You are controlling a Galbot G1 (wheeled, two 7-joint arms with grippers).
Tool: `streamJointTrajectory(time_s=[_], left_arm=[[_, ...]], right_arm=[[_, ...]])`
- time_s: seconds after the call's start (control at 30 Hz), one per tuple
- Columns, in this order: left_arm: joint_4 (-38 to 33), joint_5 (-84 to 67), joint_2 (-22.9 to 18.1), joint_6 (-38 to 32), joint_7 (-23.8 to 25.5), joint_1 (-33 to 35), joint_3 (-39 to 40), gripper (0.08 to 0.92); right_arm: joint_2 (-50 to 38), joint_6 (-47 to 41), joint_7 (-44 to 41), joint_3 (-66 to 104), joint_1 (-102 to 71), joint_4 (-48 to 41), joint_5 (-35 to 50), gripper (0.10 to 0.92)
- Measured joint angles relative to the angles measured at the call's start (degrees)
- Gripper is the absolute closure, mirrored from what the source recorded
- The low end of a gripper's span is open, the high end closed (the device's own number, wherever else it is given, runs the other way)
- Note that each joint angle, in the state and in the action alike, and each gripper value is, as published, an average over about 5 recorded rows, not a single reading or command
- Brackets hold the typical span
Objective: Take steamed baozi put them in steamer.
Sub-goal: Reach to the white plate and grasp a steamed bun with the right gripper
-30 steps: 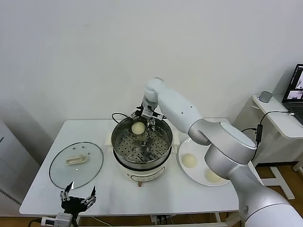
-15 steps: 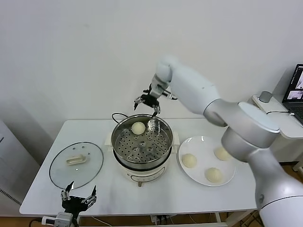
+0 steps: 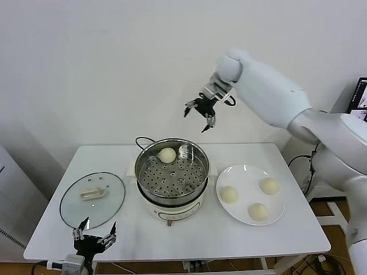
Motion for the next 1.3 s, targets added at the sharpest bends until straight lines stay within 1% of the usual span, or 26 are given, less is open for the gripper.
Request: streamJointTrajectory(time_s=[0.1,0.2,0.33,0.5,0.67,0.83,1.3], left_arm=[[-0.10,-0.64,0.45,0.47,0.10,0.00,0.02,0.177],[-0.25,-1.31,0.85,0.97,0.11,0.00,-0.11,0.177],[-0.59,-2.27,1.13,1.40,0.24,-0.01,-0.49,0.177],[-0.94,-3.25,1.27,1.80,0.41,0.28,-0.63,0.177],[-0.75,-3.56,1.16,1.82,0.38,0.70,-0.64,0.177],[-0.30,-3.59,1.06,1.76,0.32,0.81,-0.59,0.177],[0.43,-3.58,1.10,1.88,0.38,1.02,-0.54,0.177]], right_arm=[[-3.64,-8.95,-0.45,-0.75,-0.63,3.81,0.61,0.203],[-7.13,-15.51,-0.56,-1.30,-1.55,7.48,0.86,0.203],[-11.41,-21.48,-0.30,-1.03,-3.90,12.01,0.66,0.203],[-15.63,-26.17,0.43,0.88,-8.83,16.80,-0.49,0.203],[-18.28,-28.65,1.71,2.49,-14.09,20.26,-2.00,0.203],[-19.26,-29.83,3.03,4.11,-18.64,21.69,-3.56,0.203],[-18.15,-27.20,5.18,6.49,-26.59,20.13,-7.78,0.203]])
